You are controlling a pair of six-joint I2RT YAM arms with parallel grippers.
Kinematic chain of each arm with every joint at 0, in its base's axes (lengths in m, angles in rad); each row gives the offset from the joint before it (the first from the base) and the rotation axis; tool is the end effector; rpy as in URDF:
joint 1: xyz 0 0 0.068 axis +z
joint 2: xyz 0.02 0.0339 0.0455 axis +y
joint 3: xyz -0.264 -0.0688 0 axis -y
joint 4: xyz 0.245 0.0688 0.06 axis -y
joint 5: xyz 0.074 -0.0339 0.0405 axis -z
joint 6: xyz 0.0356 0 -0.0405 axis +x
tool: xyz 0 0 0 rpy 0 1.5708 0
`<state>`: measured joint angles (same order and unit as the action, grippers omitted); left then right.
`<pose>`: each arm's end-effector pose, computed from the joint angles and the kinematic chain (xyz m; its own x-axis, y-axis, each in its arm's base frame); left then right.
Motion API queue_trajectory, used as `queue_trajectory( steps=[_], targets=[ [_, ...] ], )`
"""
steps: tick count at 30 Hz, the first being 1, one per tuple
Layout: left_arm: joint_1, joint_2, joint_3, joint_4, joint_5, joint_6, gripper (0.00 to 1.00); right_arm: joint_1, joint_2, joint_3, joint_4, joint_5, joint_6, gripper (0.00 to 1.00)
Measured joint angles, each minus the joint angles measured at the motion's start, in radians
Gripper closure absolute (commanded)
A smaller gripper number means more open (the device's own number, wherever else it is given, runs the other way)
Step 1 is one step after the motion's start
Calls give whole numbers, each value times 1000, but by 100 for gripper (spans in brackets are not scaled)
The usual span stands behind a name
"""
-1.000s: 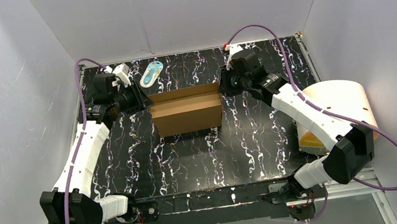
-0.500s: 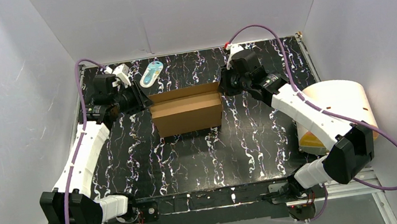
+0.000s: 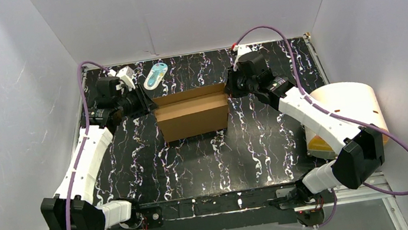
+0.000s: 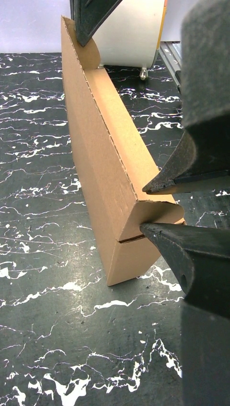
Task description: Fold the paper box
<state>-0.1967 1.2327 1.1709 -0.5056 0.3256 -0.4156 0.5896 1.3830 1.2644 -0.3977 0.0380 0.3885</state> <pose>0.2641 -0.0642 0.3494 -0.6638 -0.2578 -0.7021 0.1986 0.8443 -0.4978 0.2637 0.1748 0.3494 -0.5798 0.0675 -0.8119 -0.3334 0.8896 0.3121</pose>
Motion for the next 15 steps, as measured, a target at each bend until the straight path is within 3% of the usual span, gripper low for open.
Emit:
queue_trajectory(
  steps=[15],
  targets=[
    [-4, -4, 0, -18, -18, 8, 74, 2, 0, -4, 8, 8, -50, 86]
  ],
)
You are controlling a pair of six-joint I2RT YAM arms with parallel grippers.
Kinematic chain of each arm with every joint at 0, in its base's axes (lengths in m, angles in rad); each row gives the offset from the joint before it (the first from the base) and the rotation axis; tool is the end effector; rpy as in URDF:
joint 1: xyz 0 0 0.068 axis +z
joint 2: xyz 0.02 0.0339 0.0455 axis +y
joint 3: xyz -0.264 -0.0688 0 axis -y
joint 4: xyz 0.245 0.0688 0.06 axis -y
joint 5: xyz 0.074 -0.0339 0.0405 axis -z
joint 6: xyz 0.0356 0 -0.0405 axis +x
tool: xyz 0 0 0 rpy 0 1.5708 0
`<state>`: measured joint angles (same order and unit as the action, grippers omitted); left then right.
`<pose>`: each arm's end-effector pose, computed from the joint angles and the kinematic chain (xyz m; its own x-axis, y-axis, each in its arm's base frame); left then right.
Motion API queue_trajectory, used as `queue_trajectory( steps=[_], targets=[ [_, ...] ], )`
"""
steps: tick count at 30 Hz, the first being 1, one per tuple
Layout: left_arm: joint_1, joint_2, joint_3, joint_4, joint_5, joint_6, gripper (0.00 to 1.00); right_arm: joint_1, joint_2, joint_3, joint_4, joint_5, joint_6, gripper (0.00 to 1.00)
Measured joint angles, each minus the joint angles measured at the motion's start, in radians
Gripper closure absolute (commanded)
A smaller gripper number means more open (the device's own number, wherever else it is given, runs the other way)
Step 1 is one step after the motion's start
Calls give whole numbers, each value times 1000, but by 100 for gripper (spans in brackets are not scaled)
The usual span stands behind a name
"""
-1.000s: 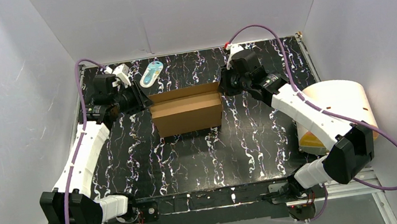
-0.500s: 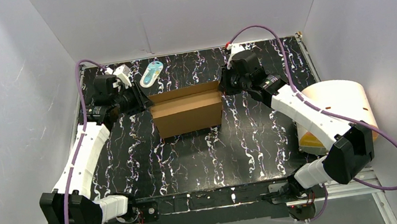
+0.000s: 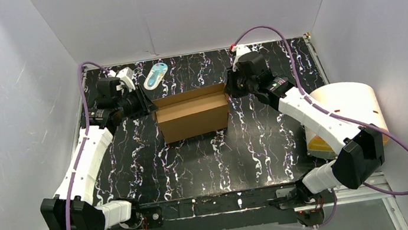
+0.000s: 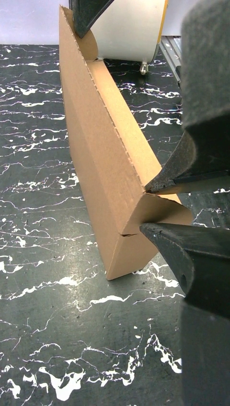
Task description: Fold the paper box
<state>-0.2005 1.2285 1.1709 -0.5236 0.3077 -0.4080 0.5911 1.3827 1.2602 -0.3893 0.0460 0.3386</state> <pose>0.2621 -0.0643 0.3487 -0.6676 -0.2502 -0.7012 0.1885 0.8544 -0.4843 0.2638 0.1751 0.3488 -0.5574 0.0255 -0.8298 -0.3586 0.8941 0.2684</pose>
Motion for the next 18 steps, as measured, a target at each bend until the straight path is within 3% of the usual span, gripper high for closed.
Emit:
queue_trajectory(
  steps=[18],
  targets=[
    [0, -7, 0, -3, 1, -40, 81, 0, 0, 8, -12, -11, -26, 88]
  ],
)
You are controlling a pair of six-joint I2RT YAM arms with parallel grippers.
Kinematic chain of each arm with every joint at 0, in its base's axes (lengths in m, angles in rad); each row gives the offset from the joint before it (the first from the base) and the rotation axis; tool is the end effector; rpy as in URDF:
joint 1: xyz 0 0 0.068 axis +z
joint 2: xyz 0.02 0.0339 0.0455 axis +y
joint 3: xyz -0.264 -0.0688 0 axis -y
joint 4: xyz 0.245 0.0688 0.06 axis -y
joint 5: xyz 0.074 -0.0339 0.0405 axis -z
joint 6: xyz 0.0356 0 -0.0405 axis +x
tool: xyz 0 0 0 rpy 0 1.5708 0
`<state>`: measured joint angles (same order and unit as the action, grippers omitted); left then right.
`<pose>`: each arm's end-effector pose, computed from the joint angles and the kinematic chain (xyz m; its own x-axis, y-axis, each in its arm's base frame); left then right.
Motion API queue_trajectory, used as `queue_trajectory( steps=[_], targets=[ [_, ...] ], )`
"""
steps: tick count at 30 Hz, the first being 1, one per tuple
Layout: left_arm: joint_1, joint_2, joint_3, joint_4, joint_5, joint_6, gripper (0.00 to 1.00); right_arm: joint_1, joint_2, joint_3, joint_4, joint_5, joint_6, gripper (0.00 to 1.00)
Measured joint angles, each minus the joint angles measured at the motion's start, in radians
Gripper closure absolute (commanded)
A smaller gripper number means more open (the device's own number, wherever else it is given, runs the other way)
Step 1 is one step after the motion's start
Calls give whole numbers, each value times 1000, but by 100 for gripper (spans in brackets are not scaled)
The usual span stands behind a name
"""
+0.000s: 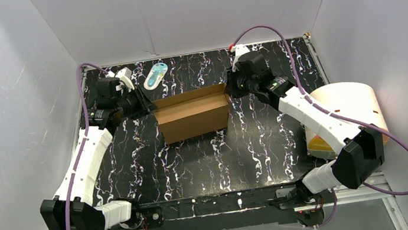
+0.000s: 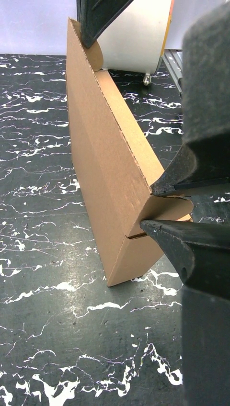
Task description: Fold the paper box
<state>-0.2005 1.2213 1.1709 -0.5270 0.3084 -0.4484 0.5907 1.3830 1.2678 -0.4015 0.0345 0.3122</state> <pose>0.2602 -0.0639 0.3502 -0.6723 -0.2849 -0.6832 0.1637 0.8429 -0.5125 0.2634 0.1751 0.3502 -0.5538 -0.0018 -0.8327 -0.3800 0.8903 0.2508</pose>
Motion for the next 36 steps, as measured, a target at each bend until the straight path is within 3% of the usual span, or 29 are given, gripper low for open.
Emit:
queue_trajectory(
  steps=[36],
  targets=[
    [-31, -6, -34, 74, -82, -77, 83, 2, 24, 33, -26, 1, 9, 91]
  ],
)
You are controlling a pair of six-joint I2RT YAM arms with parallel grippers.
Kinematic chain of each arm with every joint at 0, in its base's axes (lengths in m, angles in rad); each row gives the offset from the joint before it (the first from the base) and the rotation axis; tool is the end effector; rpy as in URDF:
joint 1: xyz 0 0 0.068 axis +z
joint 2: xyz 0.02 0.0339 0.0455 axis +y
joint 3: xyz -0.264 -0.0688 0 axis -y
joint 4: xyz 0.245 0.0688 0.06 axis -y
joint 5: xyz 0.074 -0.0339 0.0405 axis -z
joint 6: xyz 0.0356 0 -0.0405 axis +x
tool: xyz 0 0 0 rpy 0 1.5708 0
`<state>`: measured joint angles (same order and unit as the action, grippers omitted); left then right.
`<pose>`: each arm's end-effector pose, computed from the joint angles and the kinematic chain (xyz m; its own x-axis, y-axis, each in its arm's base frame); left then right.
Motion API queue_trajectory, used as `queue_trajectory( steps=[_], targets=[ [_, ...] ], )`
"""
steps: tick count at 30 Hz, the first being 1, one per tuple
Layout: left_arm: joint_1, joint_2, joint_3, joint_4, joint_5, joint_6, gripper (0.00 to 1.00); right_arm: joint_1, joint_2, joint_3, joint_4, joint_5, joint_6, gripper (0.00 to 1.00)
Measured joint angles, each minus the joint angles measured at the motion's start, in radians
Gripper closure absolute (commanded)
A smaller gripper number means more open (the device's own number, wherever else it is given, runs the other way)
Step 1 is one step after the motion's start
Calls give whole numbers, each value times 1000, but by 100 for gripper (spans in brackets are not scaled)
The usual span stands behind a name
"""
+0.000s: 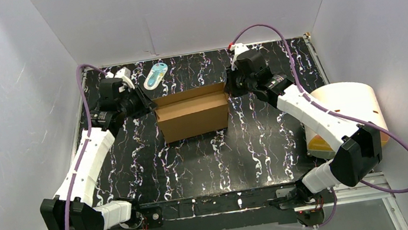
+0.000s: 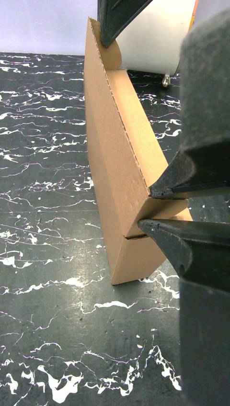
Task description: Fold the paper box
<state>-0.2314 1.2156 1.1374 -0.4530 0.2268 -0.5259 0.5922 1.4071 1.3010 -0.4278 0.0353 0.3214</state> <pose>0.2618 -0.0699 0.3466 -0.6334 -0.3533 -0.6885 0.1090 0.8401 -0.5313 0.2673 0.1783 0.3519 -0.5689 -0.0022 -0.8224 -0.3720 0.8926 0.2549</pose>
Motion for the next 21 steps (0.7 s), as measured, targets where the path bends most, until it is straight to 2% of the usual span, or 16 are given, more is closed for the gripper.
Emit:
queue_trajectory(
  steps=[21],
  targets=[
    [-26, -20, -15, -3, -43, 48, 83, 13, -19, -50, 65, 38, 15, 91]
  ],
)
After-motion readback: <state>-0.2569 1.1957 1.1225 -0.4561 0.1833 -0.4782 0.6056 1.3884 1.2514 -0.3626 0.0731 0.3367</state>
